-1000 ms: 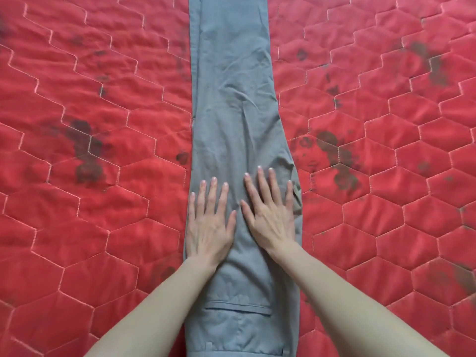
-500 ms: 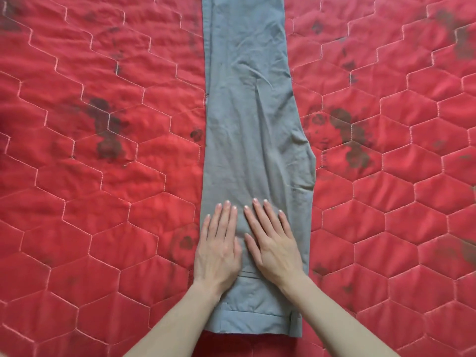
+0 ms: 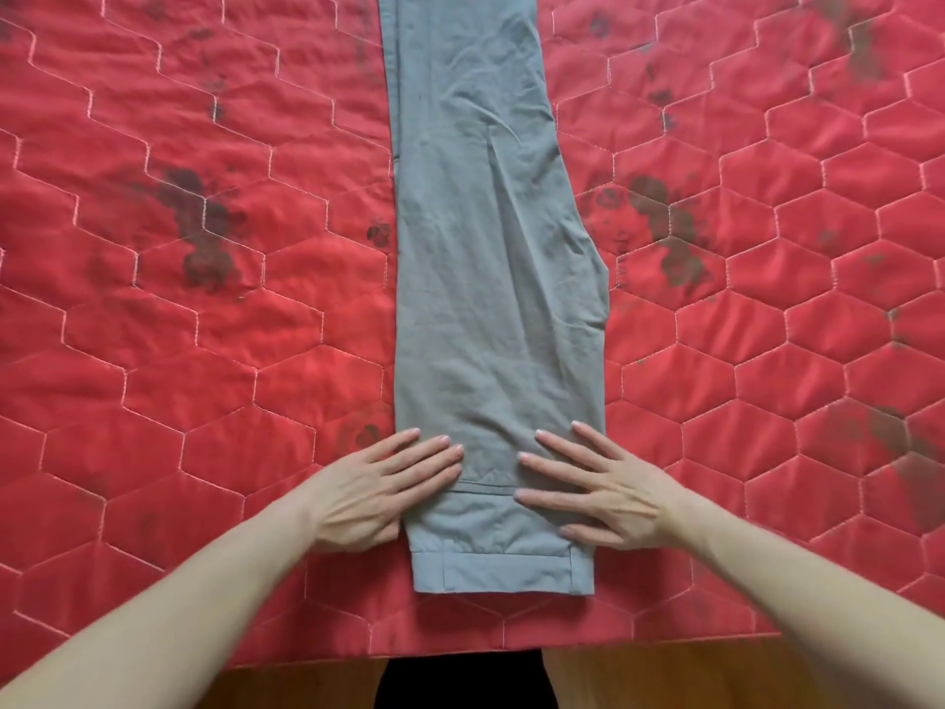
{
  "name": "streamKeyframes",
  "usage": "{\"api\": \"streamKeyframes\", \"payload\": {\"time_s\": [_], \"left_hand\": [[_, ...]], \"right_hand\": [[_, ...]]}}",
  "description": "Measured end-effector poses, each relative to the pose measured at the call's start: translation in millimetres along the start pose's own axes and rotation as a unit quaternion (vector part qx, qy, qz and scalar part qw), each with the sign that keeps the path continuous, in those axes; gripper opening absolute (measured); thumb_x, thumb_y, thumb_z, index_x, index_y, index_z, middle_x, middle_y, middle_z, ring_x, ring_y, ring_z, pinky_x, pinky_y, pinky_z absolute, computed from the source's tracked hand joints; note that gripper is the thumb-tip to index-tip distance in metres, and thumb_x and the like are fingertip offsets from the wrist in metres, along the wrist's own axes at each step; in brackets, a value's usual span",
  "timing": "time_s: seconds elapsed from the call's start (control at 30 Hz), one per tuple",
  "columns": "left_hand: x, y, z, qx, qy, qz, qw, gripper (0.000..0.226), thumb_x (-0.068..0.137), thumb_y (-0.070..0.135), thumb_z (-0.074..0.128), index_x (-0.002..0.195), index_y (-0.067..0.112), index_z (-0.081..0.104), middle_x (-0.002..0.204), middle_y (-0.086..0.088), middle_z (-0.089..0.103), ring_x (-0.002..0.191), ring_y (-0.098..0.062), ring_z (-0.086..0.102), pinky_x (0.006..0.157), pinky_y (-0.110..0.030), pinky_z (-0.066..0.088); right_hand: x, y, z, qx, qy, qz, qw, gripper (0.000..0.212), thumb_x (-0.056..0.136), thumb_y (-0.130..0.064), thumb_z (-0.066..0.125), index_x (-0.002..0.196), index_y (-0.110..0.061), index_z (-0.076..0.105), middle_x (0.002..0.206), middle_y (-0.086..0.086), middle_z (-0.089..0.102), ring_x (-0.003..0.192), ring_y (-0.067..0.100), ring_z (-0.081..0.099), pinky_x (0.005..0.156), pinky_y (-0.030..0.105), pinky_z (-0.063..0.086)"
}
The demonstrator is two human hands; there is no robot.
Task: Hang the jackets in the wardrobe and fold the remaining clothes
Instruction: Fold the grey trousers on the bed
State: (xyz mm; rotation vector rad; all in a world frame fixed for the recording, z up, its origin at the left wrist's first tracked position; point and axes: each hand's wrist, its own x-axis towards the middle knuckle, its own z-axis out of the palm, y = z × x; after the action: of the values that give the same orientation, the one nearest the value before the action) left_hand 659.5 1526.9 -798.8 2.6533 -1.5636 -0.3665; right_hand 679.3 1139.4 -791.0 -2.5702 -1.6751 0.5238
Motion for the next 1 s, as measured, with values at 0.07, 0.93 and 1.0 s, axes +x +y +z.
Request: {"api": "streamKeyframes", "payload": {"time_s": [0.07, 0.93, 1.0], "left_hand": [[-3, -5, -1, 0.023, -0.015, 0.021, 0.999, 0.098, 0.077, 0.026, 0.057, 0.164, 0.008, 0.016, 0.172, -0.012, 0.009, 0.159, -0.029, 0.009, 0.126, -0.051, 0.012], [10, -9, -11, -0.114, -0.066, -0.010, 0.991, 0.102, 0.090, 0.064, 0.054, 0.166, 0.024, -0.001, 0.174, 0.004, -0.006, 0.160, -0.023, -0.010, 0.129, -0.052, 0.000], [11, -8, -9, -0.117, -0.058, -0.021, 0.991, 0.109, 0.085, 0.072, 0.055, 0.166, 0.020, 0.003, 0.174, 0.004, -0.001, 0.160, -0.022, -0.007, 0.129, -0.047, -0.003]], "right_hand": [[-11, 11, -4, 0.001, -0.029, -0.057, 0.998, 0.067, 0.104, -0.055, 0.043, 0.164, -0.039, 0.017, 0.174, -0.004, 0.007, 0.160, 0.029, 0.003, 0.126, 0.058, 0.011], [10, 13, -15, 0.227, 0.146, 0.097, 0.958, 0.045, 0.093, -0.017, 0.042, 0.132, -0.010, 0.064, 0.133, -0.004, 0.069, 0.128, 0.011, 0.062, 0.122, 0.045, 0.031], [14, 4, -18, 0.277, 0.191, 0.164, 0.927, 0.033, 0.096, -0.015, 0.040, 0.113, -0.015, 0.068, 0.116, -0.004, 0.072, 0.108, 0.015, 0.069, 0.118, 0.045, 0.038]]}}
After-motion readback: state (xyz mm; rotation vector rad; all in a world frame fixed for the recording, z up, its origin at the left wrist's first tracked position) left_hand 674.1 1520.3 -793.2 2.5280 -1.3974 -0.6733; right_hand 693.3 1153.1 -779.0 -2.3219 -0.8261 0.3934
